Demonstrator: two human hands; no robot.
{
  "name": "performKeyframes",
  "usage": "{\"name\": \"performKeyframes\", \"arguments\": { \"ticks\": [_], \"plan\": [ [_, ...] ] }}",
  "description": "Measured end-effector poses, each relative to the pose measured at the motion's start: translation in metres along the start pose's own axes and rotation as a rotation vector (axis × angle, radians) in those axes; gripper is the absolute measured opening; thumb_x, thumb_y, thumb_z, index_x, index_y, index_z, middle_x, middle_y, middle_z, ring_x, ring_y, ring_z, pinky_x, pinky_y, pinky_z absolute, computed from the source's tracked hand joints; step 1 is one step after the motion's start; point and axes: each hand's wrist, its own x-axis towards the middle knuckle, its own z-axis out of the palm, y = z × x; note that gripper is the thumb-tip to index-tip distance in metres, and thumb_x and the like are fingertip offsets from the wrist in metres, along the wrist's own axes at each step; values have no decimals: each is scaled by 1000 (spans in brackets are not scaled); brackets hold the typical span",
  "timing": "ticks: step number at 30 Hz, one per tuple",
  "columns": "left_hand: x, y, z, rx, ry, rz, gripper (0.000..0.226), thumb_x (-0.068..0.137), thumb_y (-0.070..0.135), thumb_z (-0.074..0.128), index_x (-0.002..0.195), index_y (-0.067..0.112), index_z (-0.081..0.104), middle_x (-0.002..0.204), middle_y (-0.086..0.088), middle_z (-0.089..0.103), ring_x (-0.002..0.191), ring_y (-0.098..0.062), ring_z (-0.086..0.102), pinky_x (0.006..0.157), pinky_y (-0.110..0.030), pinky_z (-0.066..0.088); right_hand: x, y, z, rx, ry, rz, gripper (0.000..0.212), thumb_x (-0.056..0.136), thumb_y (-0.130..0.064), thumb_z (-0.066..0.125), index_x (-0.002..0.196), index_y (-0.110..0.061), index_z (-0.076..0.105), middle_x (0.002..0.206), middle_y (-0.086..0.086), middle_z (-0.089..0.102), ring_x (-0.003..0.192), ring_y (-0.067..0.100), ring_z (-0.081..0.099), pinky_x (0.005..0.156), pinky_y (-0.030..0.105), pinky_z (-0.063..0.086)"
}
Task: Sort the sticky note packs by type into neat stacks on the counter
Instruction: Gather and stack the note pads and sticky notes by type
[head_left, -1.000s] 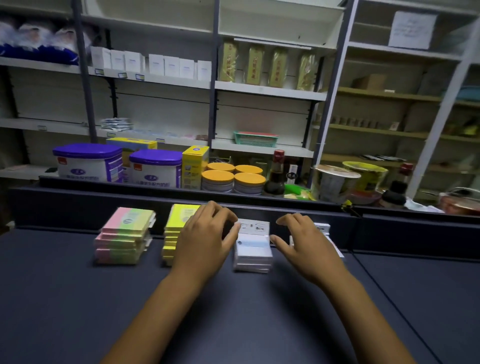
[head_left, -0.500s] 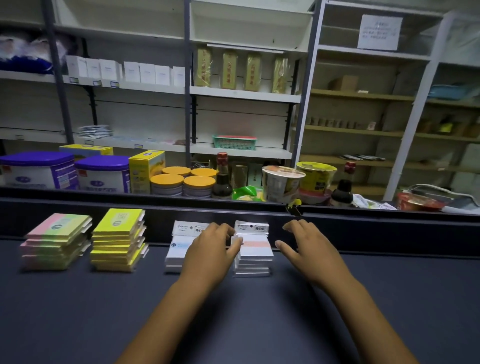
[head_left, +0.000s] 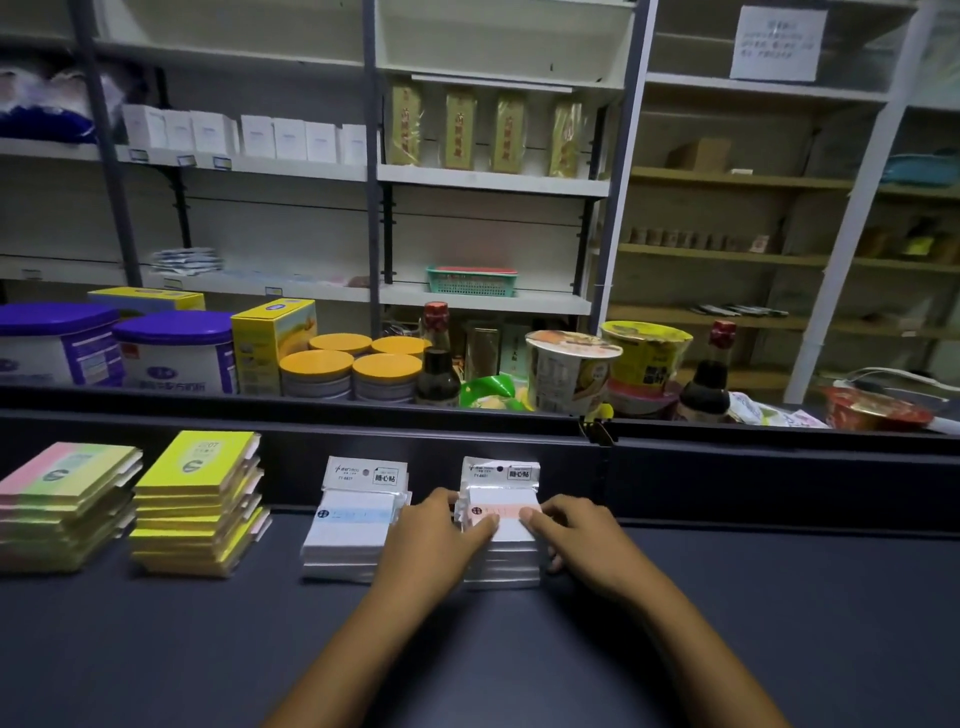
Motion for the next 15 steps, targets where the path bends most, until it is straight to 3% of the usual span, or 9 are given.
{"name": "performKeyframes", "arguments": {
  "ticks": [3,5,7,10,12,15],
  "plan": [
    [0,-2,1,-26,20,-27,61,80,56,70,129,23,55,101,5,73,100,-17,66,90,-36,52,1,1,5,129,53,10,23,94,-36,65,96,-14,72,84,-1,72,66,7,69,64,17,57],
    [-1,-2,2,-75,38,-22,72,78,52,74,138,21,49,98,9,72,100,-15,66,91,-36,52,0,4,9,238,106,11,19,90,-29,71,101,-13,73,89,1,75,81,12,72,76,33,62],
    [-1,-1,2,-220,68,-9,85,73,39,82,145,17,42,101,11,70,95,-10,67,89,-36,55,-1,5,11,327,155,-6,28,86,-20,76,112,-13,69,94,4,75,90,17,72,80,39,62],
    [0,1,4,-343,66,83,90,70,17,85,148,13,40,120,1,58,99,-9,64,90,-21,52,0,6,8,431,197,-108,53,79,-3,80,126,-16,58,105,5,71,94,11,70,80,25,58],
    [-1,3,6,-319,82,174,84,72,9,81,145,16,42,126,-1,49,110,-10,58,93,-11,42,1,9,6,404,203,-200,54,77,4,79,125,-15,60,112,6,66,98,4,68,81,15,53],
    [-4,0,11,-389,55,247,73,75,-4,73,140,18,47,130,-2,45,116,-7,55,100,-14,43,3,16,12,315,194,-247,54,76,7,78,122,-16,61,117,5,55,108,9,65,87,16,54]
  ]
}}
